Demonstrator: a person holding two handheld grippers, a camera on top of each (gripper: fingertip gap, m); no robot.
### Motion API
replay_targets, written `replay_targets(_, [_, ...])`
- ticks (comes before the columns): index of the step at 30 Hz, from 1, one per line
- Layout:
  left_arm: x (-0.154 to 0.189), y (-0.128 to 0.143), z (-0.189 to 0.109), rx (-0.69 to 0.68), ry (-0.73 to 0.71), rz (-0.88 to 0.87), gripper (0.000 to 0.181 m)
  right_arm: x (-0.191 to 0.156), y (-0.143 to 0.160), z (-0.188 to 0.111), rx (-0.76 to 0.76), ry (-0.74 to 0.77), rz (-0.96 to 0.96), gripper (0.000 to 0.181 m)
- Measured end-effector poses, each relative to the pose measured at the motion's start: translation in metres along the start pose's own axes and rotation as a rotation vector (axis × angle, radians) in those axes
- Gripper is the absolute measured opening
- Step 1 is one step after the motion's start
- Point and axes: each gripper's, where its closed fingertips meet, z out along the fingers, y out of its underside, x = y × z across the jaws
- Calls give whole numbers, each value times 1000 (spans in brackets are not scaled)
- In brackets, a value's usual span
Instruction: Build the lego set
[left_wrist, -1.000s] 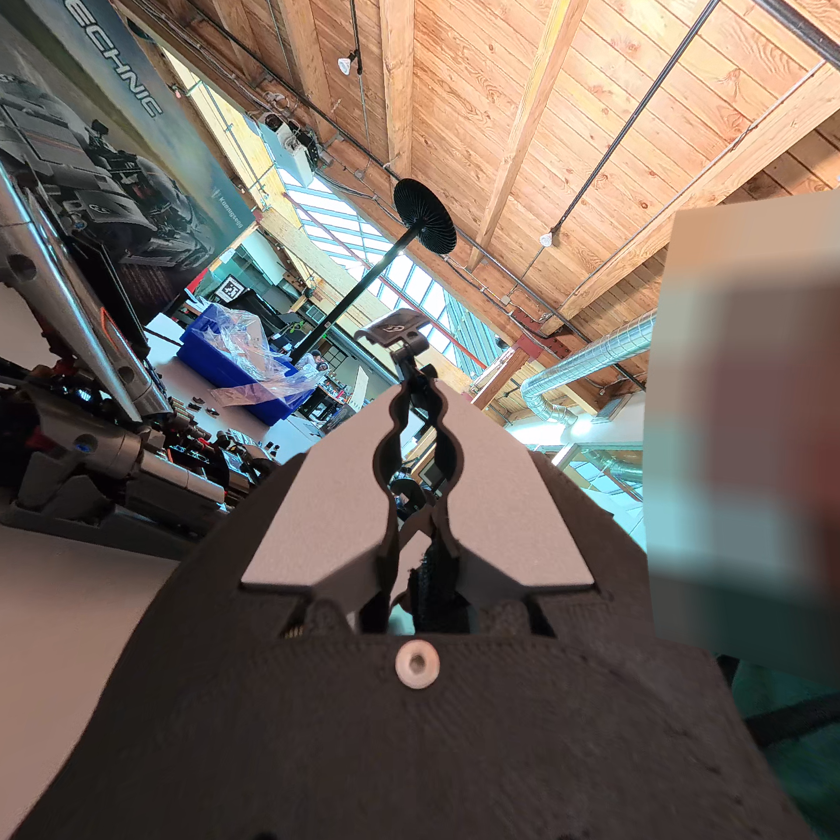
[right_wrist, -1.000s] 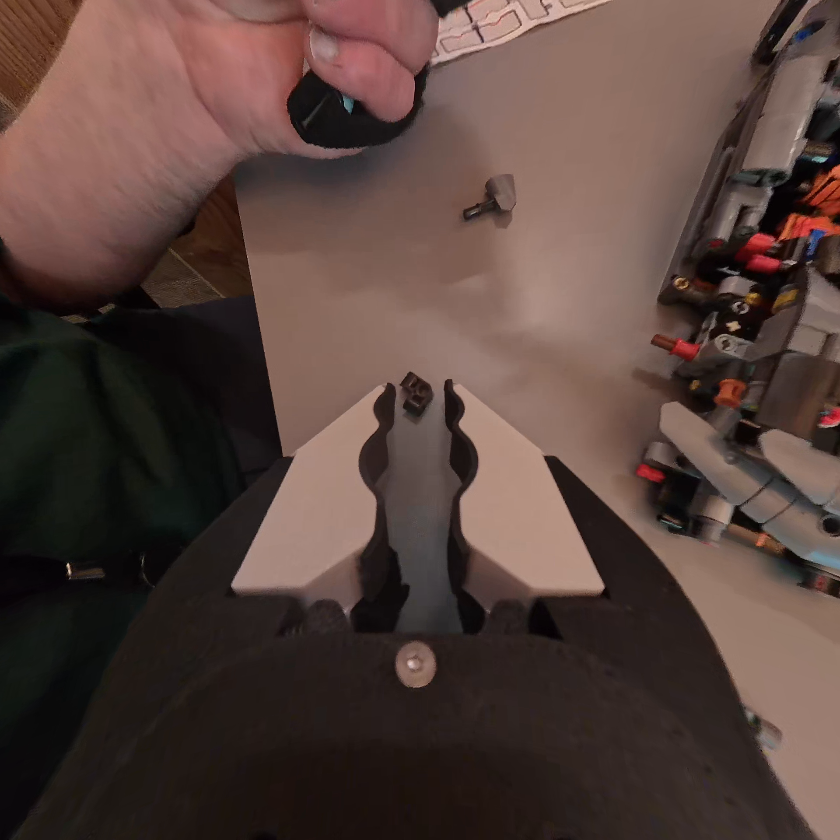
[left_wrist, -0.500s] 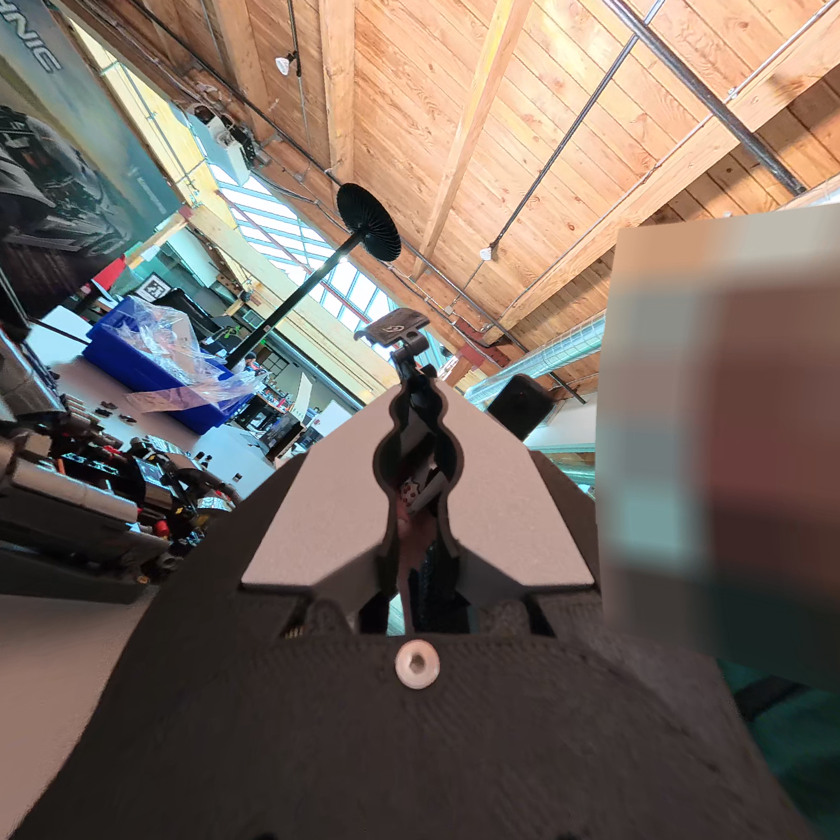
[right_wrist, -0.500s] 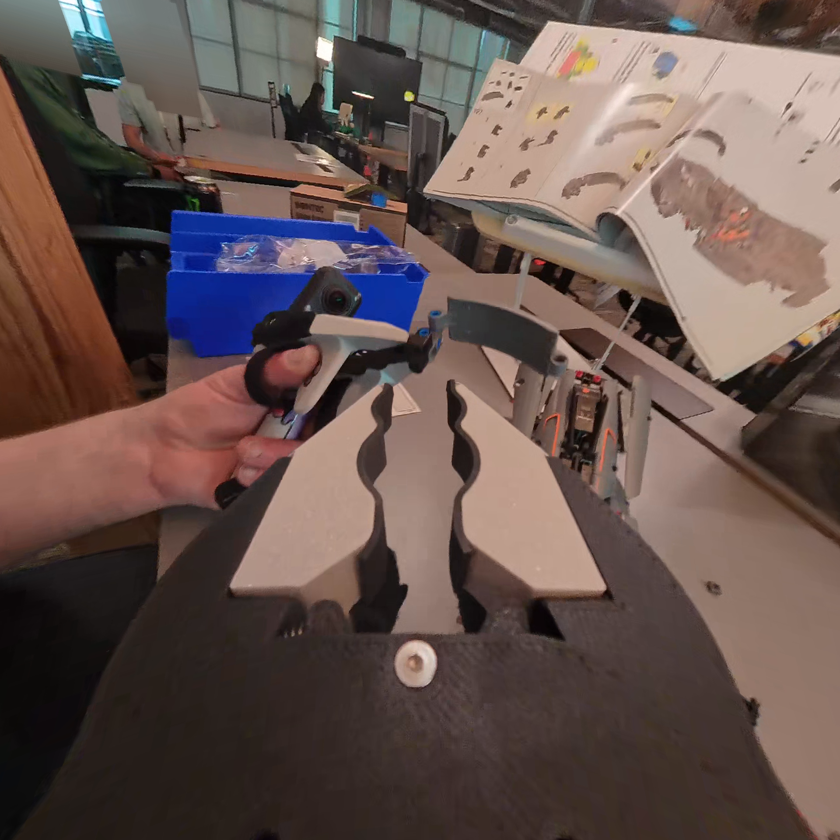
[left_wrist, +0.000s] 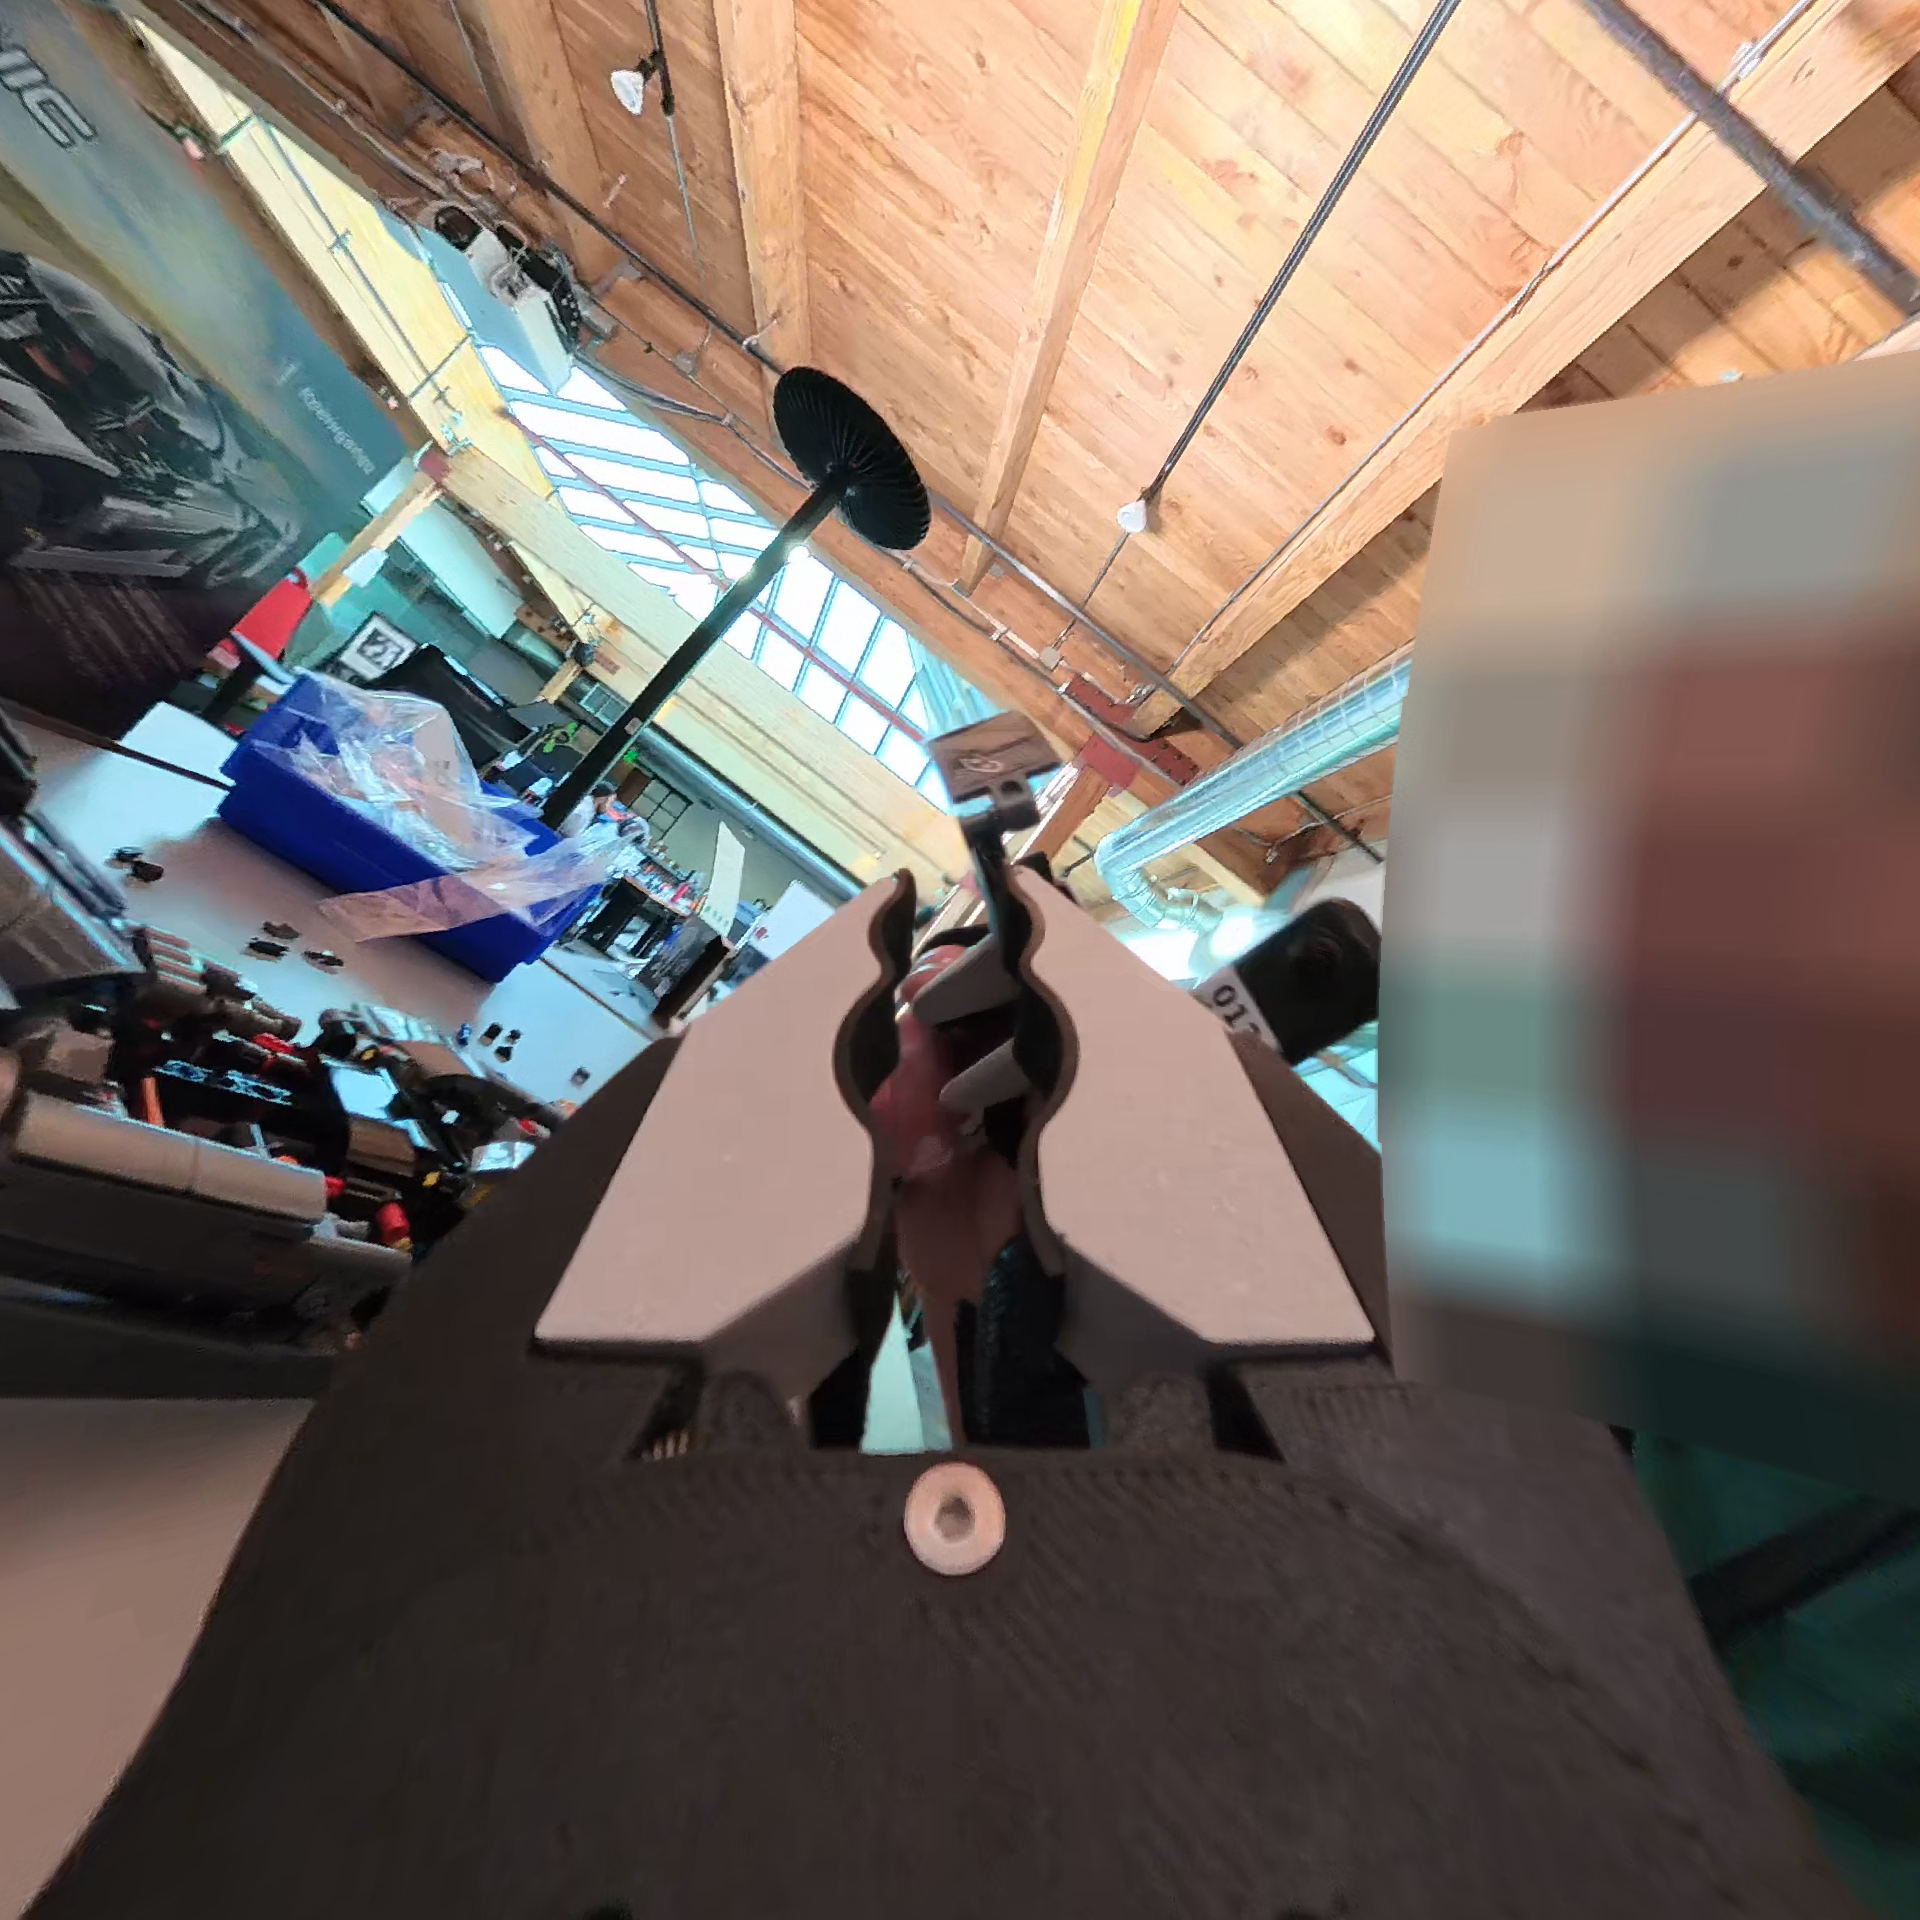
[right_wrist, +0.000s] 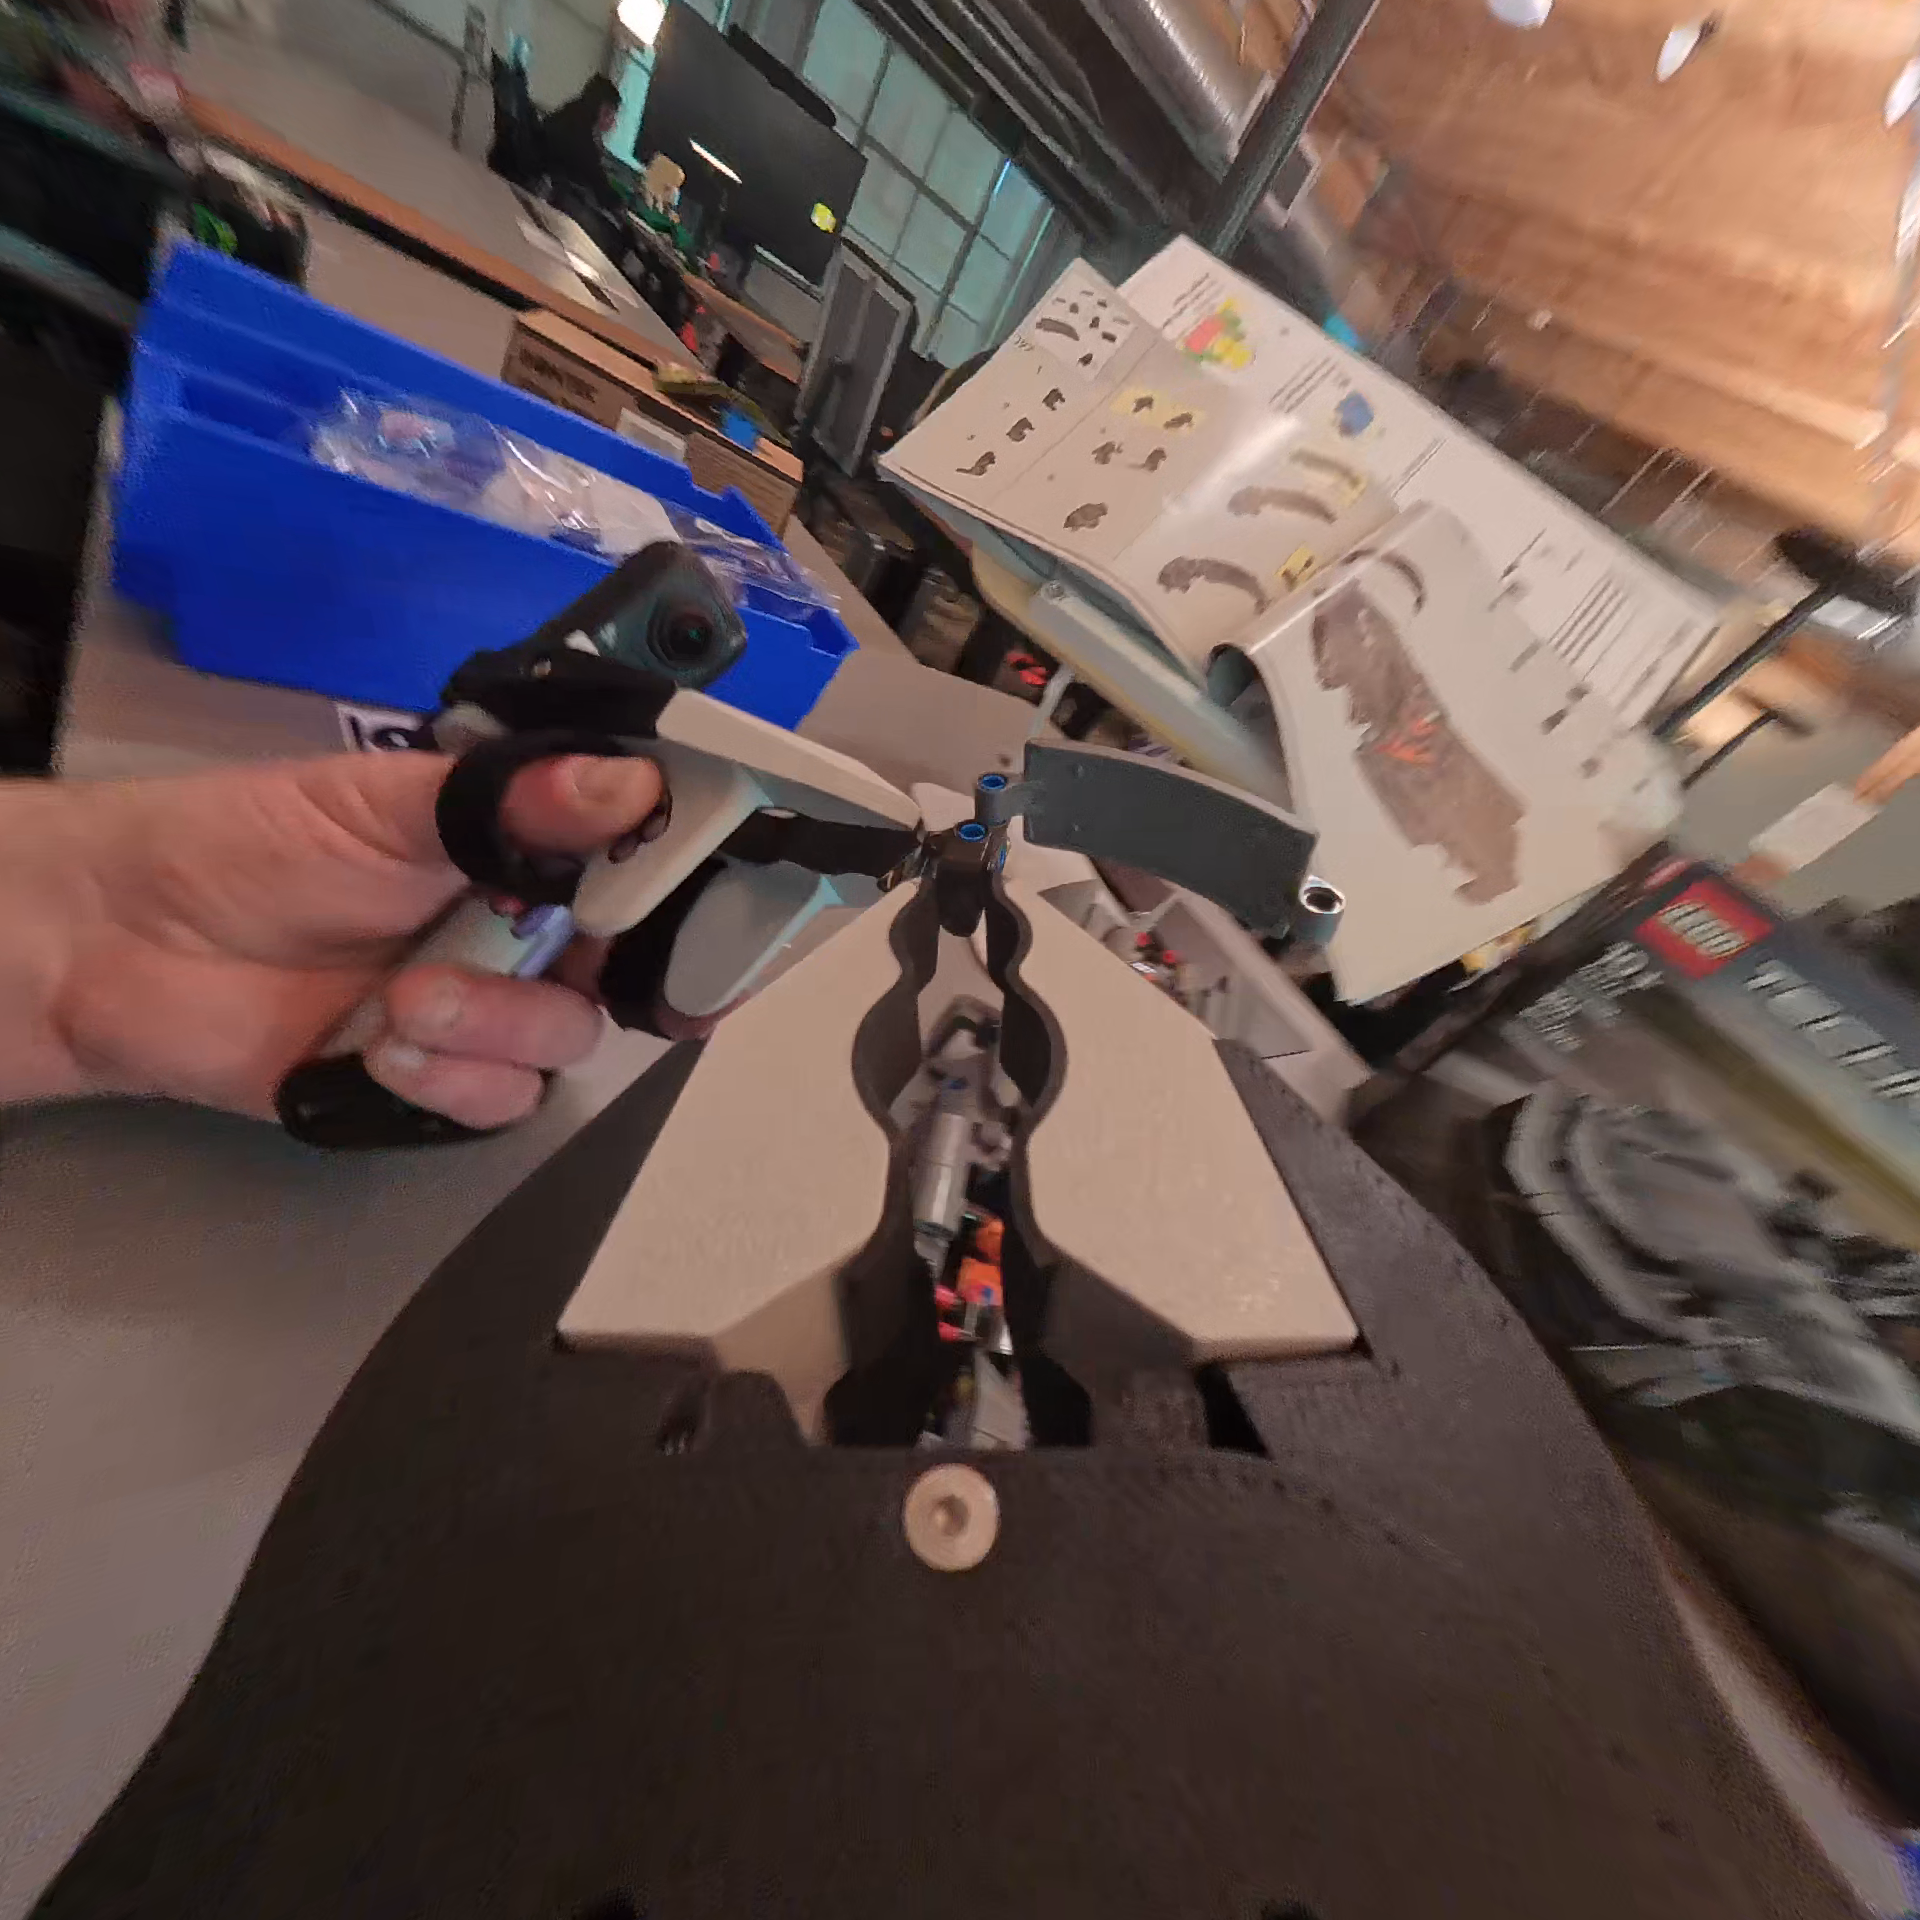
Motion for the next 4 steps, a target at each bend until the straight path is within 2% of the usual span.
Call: replay_targets(4, [8,4,3,-95,19,55,25,-9,-5,-10,-4,47,-289,7])
